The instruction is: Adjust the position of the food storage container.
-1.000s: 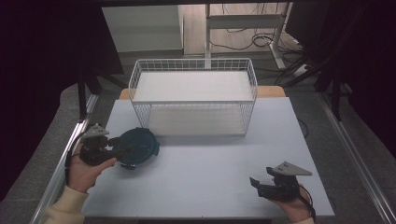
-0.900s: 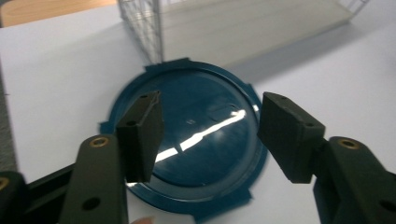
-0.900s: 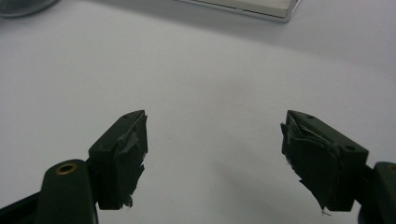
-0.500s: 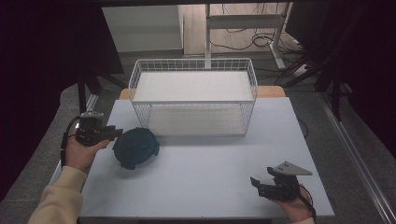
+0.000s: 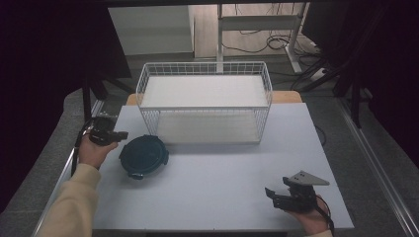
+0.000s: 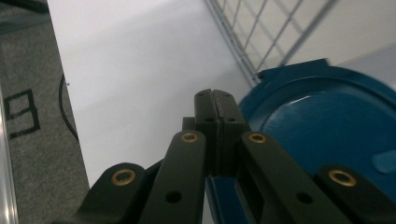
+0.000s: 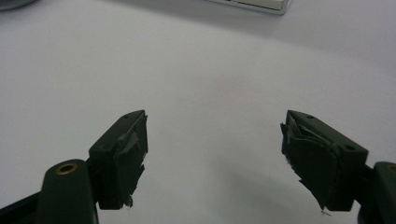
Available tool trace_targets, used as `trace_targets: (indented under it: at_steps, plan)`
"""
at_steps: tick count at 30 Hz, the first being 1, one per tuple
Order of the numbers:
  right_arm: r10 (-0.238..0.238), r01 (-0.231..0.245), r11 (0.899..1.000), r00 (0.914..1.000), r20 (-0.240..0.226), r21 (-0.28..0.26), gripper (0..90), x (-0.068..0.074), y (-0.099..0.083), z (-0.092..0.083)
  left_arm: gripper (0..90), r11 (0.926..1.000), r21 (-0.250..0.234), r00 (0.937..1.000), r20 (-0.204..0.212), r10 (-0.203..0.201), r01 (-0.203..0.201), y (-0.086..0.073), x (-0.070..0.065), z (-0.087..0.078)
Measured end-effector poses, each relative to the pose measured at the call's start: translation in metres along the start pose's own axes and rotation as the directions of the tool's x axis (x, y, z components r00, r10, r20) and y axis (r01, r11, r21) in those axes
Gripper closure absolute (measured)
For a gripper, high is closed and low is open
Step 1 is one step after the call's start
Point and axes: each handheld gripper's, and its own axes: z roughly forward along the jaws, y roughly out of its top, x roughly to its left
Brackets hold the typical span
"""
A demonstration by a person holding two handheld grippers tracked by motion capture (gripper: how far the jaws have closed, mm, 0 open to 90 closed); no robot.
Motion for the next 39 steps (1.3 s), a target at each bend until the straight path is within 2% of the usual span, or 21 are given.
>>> trace_targets:
  at_steps: [8, 16, 24, 28, 31, 39]
  plan:
    - [-0.002, 0.002, 1.0, 1.0, 0.005, 0.006, 22.1, -0.001, -0.001, 0.001, 90.0, 0.9983, 0.049, 0.9995, 0.009, 0.029, -0.03, 0.001, -0.002, 0.018]
    - [-0.003, 0.003, 1.0, 1.0, 0.005, 0.012, 22.1, -0.001, -0.001, 0.002, 90.0, 0.995, 0.082, 0.9984, 0.002, 0.057, -0.057, -0.001, -0.002, 0.024]
    - [-0.003, 0.003, 1.0, 1.0, 0.007, 0.015, 22.2, -0.001, -0.001, 0.003, 90.0, 0.995, 0.082, 0.9982, 0.021, 0.056, -0.058, -0.006, -0.003, 0.022]
    - [-0.004, 0.004, 1.0, 1.0, 0.007, 0.016, 22.3, -0.001, -0.001, 0.003, 90.0, 0.9943, 0.081, 0.9974, 0.02, 0.069, -0.07, -0.008, -0.008, 0.021]
    - [-0.007, 0.007, 1.0, 0.9999, 0.007, 0.017, 22.2, 0.001, 0.0, 0.003, 90.0, 0.9914, 0.089, 0.9952, 0.022, 0.095, -0.097, -0.008, -0.018, 0.02]
    - [-0.004, 0.004, 1.0, 0.9999, 0.009, 0.016, 22.3, 0.001, 0.0, 0.003, 90.0, 0.9845, 0.088, 0.9872, 0.063, 0.147, -0.152, -0.008, -0.044, 0.021]
